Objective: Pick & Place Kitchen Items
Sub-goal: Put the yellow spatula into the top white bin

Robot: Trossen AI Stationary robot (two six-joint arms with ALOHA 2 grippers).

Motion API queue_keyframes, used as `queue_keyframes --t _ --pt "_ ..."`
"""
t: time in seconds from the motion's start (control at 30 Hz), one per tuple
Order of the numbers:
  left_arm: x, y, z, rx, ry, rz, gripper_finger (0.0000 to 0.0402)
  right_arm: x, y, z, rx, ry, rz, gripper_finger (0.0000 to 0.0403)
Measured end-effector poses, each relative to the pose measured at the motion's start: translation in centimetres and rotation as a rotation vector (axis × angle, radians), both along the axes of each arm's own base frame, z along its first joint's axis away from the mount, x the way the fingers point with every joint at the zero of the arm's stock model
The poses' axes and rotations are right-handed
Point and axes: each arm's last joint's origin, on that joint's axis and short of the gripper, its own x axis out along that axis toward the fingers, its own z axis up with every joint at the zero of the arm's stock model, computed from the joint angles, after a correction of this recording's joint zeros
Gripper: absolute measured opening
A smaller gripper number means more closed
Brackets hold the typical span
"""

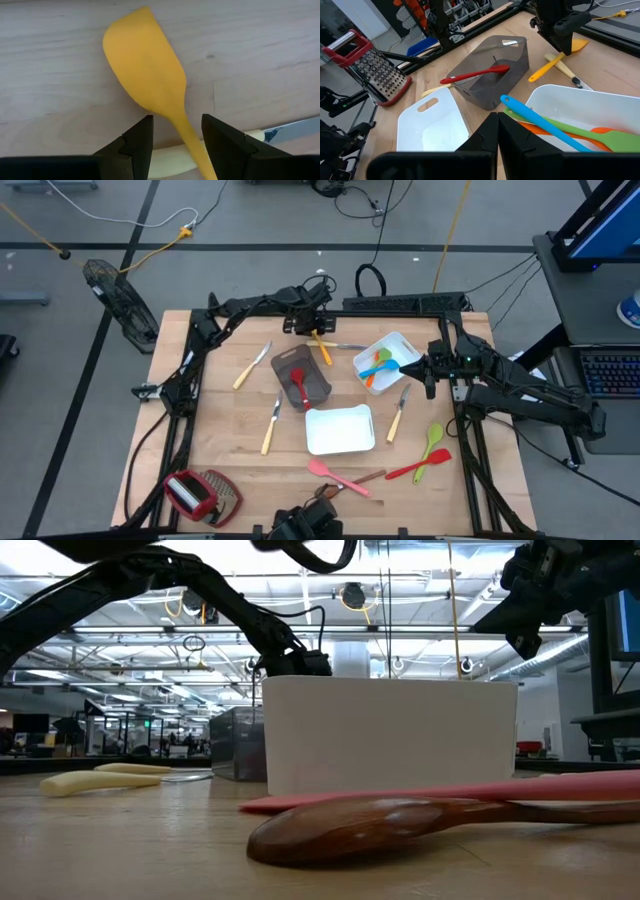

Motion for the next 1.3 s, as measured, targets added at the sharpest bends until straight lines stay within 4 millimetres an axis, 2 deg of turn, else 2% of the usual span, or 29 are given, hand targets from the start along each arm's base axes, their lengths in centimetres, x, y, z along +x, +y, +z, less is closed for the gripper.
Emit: queue_keyframes --t 0.5,0.83,1.13,1.3 --pt "0.24 -0.37 -0.01 0.004 0.005 -0.002 0.0168 0.00 0.00 0.00 0.000 0.000 0.000 0.0000" --pt "0.25 -0.27 0.03 0.026 0.010 -0.004 0.0104 0.00 0.00 0.00 0.000 0.000 0.000 0.0000" --pt "0.22 -0.27 0.03 0.034 0.018 -0.012 0.0131 0.00 0.00 0.00 0.000 0.000 0.000 0.0000" --pt "0.23 -0.26 0.04 0.039 0.018 -0.026 0.0133 0.00 0.00 0.00 0.000 0.000 0.001 0.0000"
